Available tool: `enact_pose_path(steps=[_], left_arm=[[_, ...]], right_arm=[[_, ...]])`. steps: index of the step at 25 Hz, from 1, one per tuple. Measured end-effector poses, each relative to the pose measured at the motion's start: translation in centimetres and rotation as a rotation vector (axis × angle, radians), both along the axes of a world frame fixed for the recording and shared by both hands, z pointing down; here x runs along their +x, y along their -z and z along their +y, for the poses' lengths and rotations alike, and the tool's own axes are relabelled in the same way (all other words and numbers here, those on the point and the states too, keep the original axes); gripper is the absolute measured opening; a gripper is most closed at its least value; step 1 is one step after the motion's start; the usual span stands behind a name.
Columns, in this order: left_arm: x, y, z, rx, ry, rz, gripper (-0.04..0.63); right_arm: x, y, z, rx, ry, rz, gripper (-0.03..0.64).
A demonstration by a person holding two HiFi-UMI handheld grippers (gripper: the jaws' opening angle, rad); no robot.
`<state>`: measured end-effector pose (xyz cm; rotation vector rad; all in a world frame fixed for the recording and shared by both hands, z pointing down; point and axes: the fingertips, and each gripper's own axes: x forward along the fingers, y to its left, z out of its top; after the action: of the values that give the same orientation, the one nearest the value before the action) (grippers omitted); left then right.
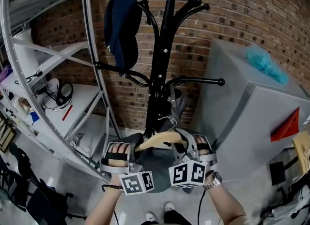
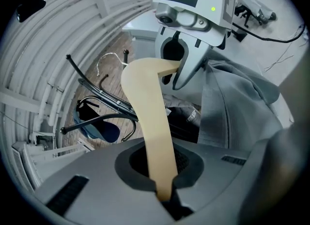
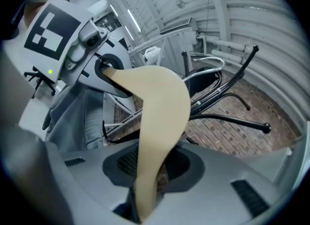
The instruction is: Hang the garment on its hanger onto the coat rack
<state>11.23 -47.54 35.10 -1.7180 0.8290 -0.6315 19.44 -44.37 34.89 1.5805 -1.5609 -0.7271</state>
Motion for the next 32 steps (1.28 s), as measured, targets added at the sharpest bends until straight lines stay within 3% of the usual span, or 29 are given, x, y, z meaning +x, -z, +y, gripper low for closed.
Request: enact_pose_path(steps=[15,27,32], left_arm=[[1.6,-3.8,-6.4,-0.083,0.105,-0.033,0.005],[2.5,-7.7,-9.9,-0.149,0.14,-0.068,0.005],[2.6,-8.2,-10.7,-0.143,0.146,-0.075,0.006]], right_arm=[[1.9,-3.8,-7.3,-0.087,0.09,0.013,0.101],[2.8,-7.4,-11.1,-0.138,0.117,0.008,0.101],[2.8,-7.6,-11.8,-0.114,0.122,0.027,0.101]])
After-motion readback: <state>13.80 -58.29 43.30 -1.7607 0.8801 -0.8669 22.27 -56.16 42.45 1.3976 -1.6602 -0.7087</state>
